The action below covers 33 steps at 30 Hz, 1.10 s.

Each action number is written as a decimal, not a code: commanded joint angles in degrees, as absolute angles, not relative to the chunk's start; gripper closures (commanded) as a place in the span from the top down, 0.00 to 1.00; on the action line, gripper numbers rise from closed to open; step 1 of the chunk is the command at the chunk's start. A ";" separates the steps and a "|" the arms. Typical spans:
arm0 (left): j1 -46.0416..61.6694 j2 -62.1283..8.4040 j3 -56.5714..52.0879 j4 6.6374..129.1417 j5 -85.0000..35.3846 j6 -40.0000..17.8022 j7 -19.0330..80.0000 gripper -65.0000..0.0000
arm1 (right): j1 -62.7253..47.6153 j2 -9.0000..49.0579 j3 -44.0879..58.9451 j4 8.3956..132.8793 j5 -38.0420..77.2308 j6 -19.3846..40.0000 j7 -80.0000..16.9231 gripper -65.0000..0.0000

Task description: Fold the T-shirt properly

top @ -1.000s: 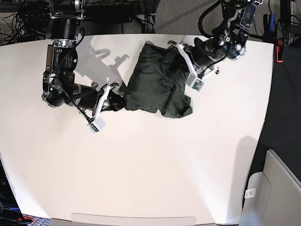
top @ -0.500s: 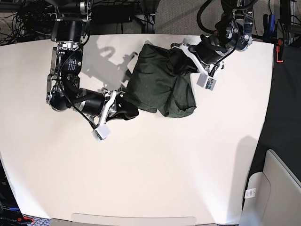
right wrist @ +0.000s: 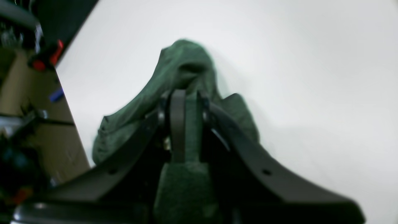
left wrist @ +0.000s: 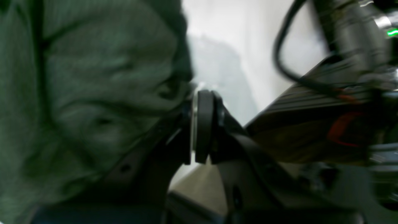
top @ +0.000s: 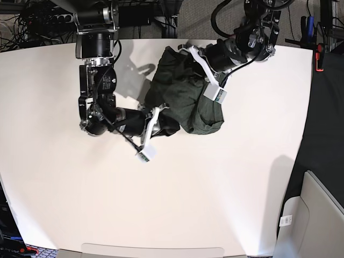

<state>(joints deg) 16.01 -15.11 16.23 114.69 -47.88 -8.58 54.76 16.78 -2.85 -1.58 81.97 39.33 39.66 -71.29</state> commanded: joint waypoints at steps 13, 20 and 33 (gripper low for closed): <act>15.60 -23.96 16.13 108.26 -37.93 -8.92 53.67 0.01 | 18.24 0.57 -3.91 83.21 35.91 40.00 -69.93 0.07; 18.77 -28.26 15.87 114.95 -38.37 -8.92 53.67 0.01 | 18.07 2.42 -3.91 83.82 34.33 40.00 -69.93 0.07; 23.25 -26.95 16.13 116.26 -38.02 -8.92 56.92 0.01 | 20.44 -1.27 -3.38 85.05 30.46 40.00 -61.14 0.07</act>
<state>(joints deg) 23.33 -26.57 16.23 115.46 -37.78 -8.73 57.17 18.83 -0.86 -3.44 84.14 28.62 39.66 -62.76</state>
